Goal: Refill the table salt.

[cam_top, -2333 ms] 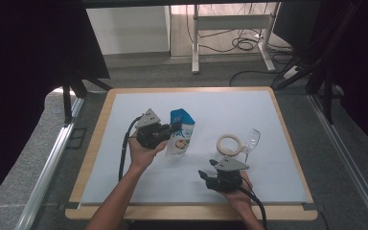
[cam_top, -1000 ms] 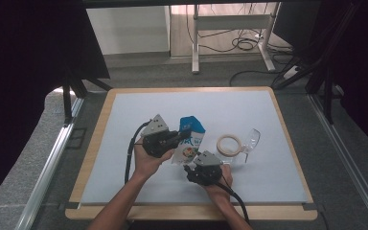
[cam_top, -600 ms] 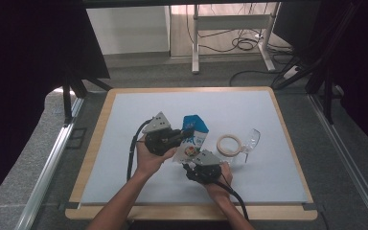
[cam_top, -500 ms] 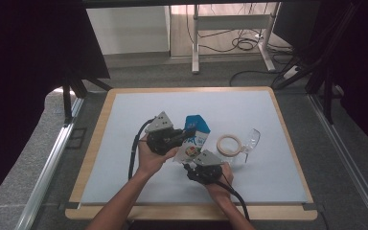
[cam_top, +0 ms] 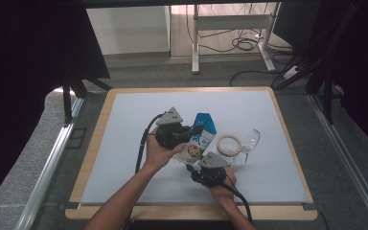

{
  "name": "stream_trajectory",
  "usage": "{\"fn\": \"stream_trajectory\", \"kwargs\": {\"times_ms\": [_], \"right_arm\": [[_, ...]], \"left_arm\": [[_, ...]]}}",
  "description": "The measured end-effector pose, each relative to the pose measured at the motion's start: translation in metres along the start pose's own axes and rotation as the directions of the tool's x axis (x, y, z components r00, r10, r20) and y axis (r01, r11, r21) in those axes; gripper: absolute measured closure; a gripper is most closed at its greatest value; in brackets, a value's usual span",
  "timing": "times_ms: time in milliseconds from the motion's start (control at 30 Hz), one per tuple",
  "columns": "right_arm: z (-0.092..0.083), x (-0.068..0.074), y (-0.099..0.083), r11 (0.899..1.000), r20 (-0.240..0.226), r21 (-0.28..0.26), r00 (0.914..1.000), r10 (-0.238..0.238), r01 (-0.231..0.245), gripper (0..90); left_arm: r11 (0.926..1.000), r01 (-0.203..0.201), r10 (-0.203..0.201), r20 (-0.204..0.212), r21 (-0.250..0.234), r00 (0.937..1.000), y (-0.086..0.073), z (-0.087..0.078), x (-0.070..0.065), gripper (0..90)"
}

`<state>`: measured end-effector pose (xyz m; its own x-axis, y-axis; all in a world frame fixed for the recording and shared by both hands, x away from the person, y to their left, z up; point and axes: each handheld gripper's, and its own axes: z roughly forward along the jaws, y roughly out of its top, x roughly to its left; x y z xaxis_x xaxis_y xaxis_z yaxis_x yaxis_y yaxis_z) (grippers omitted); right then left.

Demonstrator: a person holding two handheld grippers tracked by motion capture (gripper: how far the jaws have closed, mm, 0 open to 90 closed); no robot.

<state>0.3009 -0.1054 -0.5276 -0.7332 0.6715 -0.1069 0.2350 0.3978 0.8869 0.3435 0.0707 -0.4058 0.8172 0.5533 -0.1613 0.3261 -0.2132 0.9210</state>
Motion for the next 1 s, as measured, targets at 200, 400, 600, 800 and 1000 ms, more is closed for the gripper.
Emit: {"fn": "stream_trajectory", "kwargs": {"times_ms": [200,400,600,800,1000], "right_arm": [[0.000,0.000,-0.001,1.000,-0.009,-0.001,0.9999,0.012,-0.012,50.6],[0.000,0.001,-0.002,1.000,0.040,0.012,0.9992,-0.005,0.005,46.2],[0.007,0.007,0.001,0.999,0.089,0.016,0.9953,-0.038,0.036,42.5],[0.003,0.009,0.003,0.999,0.058,-0.022,0.9980,-0.025,0.026,48.1],[0.000,0.003,0.002,1.000,0.000,-0.023,0.9998,0.019,-0.019,50.5]], "left_arm": [[1.0000,-0.006,0.006,0.003,0.002,1.0000,-0.001,0.001,-0.002,89.8],[0.9995,-0.012,0.012,0.010,-0.029,0.9999,-0.002,-0.010,-0.008,89.8],[0.9985,-0.045,0.046,0.012,-0.031,0.9989,-0.002,-0.014,-0.017,89.8],[0.9988,-0.033,0.034,0.009,-0.036,0.9994,0.000,-0.016,-0.013,89.8],[0.9993,-0.024,0.024,0.009,-0.028,0.9997,0.001,-0.009,-0.010,89.8]]}}
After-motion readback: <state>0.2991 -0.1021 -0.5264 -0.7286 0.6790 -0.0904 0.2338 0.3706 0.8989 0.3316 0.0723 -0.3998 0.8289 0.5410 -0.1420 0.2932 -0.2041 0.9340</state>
